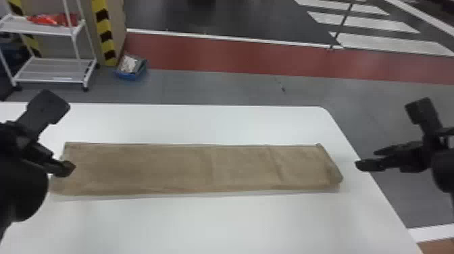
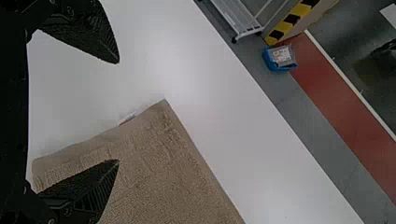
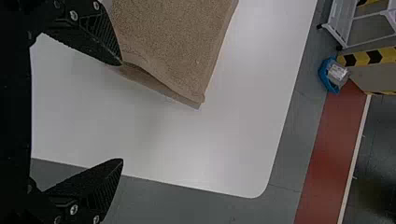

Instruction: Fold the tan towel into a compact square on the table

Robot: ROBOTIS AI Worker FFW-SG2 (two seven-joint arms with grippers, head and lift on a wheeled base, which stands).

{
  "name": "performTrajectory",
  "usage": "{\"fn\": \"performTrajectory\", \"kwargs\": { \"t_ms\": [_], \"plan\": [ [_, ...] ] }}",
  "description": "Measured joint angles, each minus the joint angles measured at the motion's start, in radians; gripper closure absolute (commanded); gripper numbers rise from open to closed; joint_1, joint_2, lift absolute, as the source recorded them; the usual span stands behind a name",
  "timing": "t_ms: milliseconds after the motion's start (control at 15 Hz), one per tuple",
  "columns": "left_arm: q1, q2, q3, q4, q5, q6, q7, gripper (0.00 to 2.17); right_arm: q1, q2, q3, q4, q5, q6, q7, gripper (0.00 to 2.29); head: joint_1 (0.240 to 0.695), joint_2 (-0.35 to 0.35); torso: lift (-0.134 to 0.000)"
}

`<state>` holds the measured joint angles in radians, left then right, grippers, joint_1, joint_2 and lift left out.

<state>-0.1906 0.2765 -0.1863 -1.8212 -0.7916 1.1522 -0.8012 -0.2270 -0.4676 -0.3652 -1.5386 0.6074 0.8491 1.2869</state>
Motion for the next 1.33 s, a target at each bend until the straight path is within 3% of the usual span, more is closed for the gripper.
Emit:
{"fn": "performTrajectory", "kwargs": {
  "t_ms": [267,467,1000,1333],
  "plan": [
    [-0.007,-0.017,0.035,-0.001,0.132,0.082,-0.001,0.21,0.003,0.005,0.0,0.0,0.0,0.0,0.0,0.16,0.695,-0.211,-0.124],
    [-0.03,-0.023,0.046,0.026,0.165,0.098,0.018,0.21,0.009,0.006,-0.003,0.0,0.0,-0.003,0.0,0.16,0.695,-0.213,-0.124],
    [-0.114,-0.023,0.115,0.153,0.315,0.123,-0.015,0.21,0.011,0.006,-0.007,0.0,0.0,-0.004,-0.001,0.16,0.695,-0.213,-0.124],
    [-0.16,-0.022,0.115,0.242,0.336,0.123,-0.009,0.27,0.011,0.006,-0.011,0.002,0.0,-0.006,0.0,0.16,0.695,-0.209,-0.124]
  ]
}}
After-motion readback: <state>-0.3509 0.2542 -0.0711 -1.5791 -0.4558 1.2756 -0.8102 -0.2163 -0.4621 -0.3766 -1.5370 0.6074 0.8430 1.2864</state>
